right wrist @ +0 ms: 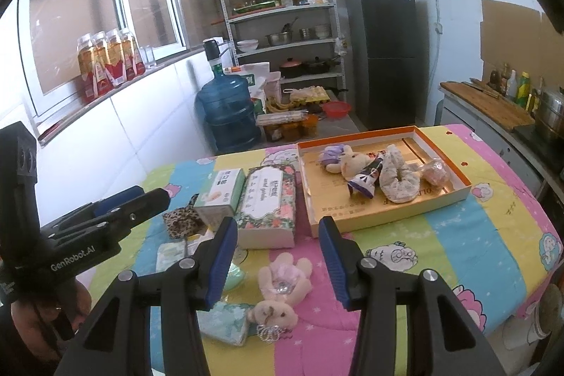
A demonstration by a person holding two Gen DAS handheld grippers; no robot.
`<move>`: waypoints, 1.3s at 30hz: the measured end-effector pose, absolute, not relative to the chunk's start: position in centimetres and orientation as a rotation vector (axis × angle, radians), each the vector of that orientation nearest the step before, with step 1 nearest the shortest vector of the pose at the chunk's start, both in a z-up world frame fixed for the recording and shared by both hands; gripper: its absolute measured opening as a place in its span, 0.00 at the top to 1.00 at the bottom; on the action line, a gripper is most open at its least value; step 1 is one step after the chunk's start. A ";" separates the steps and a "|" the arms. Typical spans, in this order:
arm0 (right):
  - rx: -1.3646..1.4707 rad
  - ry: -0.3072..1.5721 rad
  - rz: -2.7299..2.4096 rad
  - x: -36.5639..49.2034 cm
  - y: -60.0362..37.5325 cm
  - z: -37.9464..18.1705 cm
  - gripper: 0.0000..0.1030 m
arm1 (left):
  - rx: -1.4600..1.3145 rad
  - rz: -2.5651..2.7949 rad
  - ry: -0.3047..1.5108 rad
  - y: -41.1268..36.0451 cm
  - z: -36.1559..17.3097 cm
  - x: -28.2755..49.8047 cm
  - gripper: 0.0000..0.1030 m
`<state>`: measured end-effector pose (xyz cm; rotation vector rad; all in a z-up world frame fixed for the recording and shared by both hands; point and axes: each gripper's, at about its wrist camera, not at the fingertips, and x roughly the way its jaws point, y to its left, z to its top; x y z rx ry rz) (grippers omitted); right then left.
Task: Organize soft objects
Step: 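Move both tools back from the box toward the pile of soft items, then grasp the white wipes pack with the left tool while the right tool grasps the pink bunny plush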
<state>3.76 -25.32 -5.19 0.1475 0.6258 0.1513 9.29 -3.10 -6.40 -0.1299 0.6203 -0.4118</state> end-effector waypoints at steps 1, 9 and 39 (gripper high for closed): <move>0.147 0.628 0.153 3.6 -25.1 -5.3 0.53 | -0.133 -0.406 0.621 -2.6 -6.5 9.1 0.42; 0.156 0.674 0.168 3.3 -23.9 -6.8 0.53 | -0.153 -0.370 0.640 0.2 -8.1 7.9 0.42; 0.151 0.849 0.222 4.6 -23.0 -11.9 0.53 | -0.213 -0.067 0.801 3.0 -18.8 11.0 0.42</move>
